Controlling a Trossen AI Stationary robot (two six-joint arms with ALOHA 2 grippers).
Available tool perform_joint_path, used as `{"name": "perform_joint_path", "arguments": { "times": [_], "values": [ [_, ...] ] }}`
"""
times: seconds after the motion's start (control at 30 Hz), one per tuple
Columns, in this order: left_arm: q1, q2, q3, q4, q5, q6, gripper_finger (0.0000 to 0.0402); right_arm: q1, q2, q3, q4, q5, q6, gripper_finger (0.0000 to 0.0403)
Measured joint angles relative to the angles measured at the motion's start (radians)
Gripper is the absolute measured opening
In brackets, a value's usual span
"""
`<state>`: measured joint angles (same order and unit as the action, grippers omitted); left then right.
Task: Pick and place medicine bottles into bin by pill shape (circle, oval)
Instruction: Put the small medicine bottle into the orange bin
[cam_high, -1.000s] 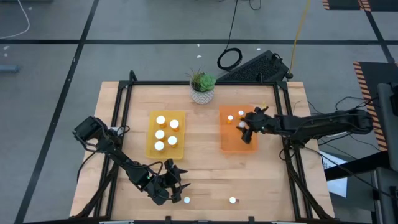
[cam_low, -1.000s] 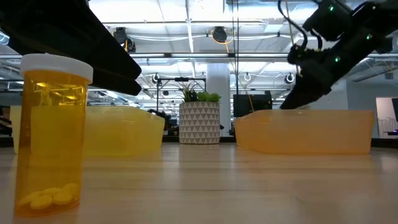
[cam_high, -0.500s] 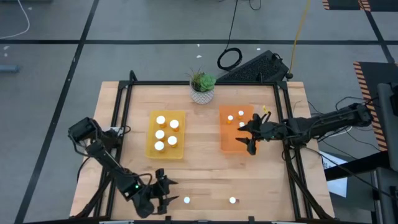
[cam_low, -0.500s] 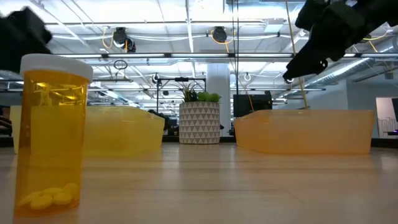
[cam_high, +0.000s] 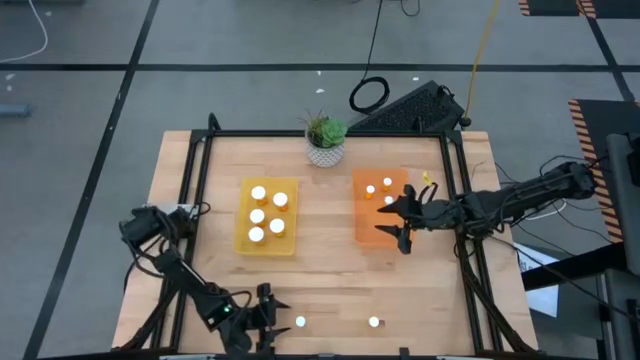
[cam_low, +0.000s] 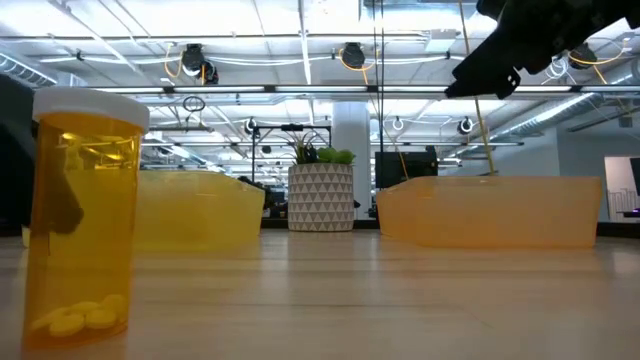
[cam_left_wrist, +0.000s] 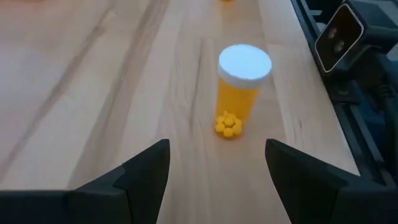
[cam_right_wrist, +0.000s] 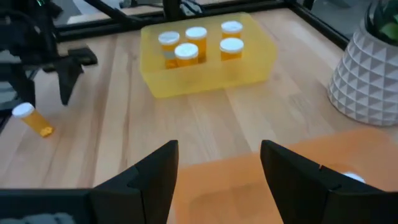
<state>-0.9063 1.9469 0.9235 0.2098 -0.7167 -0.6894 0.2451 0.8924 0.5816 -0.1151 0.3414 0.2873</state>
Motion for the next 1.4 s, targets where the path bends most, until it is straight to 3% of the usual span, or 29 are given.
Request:
{"name": "perform_joint_path", "arguments": {
  "times": [0.33,0.73,0.9,1.17,1.4],
  "values": [
    [0.049,0.076,0.0,0.123,0.092,0.013,0.0266,-0.001,0.023,0.0,0.044,0.001,-0.023,0.0224],
    [0.076,0.076,0.0,0.143,0.158,0.051,0.0173,-0.001,0.023,0.0,0.101,-0.005,-0.046,0.0224],
    [0.066,0.077,0.0,0.195,0.189,0.132,0.0179,-0.001,0.023,0.0,0.096,-0.006,-0.049,0.0224],
    [0.09,0.077,0.0,0.188,0.198,0.13,0.0221,-0.001,0.023,-0.001,0.098,-0.005,-0.057,0.0224],
    [0.116,0.077,0.0,0.193,0.243,0.155,0.0207,-0.001,0.023,-0.001,0.1,-0.005,-0.064,0.0224]
  ]
}}
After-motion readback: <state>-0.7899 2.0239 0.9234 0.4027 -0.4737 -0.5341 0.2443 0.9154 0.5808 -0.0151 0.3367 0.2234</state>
